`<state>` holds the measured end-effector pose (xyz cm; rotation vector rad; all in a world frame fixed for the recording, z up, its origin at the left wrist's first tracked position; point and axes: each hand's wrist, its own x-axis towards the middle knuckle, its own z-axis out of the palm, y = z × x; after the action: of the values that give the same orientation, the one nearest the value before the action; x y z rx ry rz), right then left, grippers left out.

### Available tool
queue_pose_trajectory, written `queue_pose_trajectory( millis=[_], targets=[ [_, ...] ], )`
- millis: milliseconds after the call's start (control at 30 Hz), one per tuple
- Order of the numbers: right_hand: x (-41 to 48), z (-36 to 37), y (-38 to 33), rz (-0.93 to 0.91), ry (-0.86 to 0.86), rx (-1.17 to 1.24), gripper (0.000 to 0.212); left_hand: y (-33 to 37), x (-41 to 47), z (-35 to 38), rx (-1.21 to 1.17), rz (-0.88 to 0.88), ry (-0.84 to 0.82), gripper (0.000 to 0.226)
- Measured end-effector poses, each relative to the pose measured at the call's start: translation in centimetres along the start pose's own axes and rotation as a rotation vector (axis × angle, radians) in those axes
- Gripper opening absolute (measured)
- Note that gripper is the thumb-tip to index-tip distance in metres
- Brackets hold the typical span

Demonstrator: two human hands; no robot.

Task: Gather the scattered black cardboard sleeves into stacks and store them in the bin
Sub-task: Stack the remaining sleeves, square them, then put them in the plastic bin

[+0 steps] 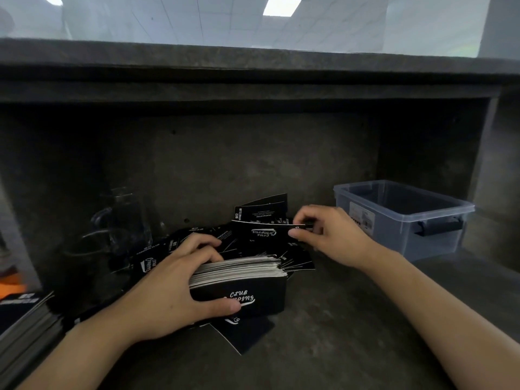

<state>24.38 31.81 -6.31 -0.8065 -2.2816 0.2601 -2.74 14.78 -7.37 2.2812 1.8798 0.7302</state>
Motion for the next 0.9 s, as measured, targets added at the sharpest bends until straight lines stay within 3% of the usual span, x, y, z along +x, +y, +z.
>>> queue_pose_trajectory(
  millis=[200,300,367,400,500,567,633,767,833,900],
  targets=[
    [0.5,0.3,0.2,0.171,0.097,0.429,0.013,0.2,0.0,-0.1,-0.007,0.014,0.002,0.058],
    [0.3,0.4,-0.5,0.211,0.105,0.525,0.030,0.3,0.0,-0.1,-0.036,0.002,0.013,0.057],
    [0.3,0.8,-0.4,0.202,0.153,0.503,0.018,0.3,0.0,-0.2,-0.042,-0.024,0.005,0.064],
    [0.3,1.1,-0.4,0.200,0.154,0.508,0.023,0.3,0.0,-0.2,-0.045,-0.036,0.002,0.068],
    [0.4,1.8,-0.8,0.241,0.045,0.638,0.052,0.3,-0.1,-0.2,-0.053,-0.015,0.019,0.066],
    [0.3,2.2,-1.4,0.228,-0.055,0.701,0.039,0.3,-0.2,-0.1,-0.053,-0.012,0.037,0.065],
    [0.1,2.8,-1.9,0.212,-0.177,0.716,0.023,0.3,-0.3,0.1,-0.055,-0.011,0.051,0.070],
    [-0.3,3.2,-2.6,0.145,-0.324,0.717,0.023,0.4,-0.3,0.0,-0.096,-0.012,0.023,0.095],
    [0.1,3.0,-2.5,0.162,-0.251,0.709,0.027,0.4,-0.2,-0.1,-0.045,0.016,-0.039,0.089],
    [0.4,3.2,-1.1,0.131,-0.138,0.516,0.029,0.4,-0.1,-0.1,-0.014,0.047,-0.072,0.076]
  ],
)
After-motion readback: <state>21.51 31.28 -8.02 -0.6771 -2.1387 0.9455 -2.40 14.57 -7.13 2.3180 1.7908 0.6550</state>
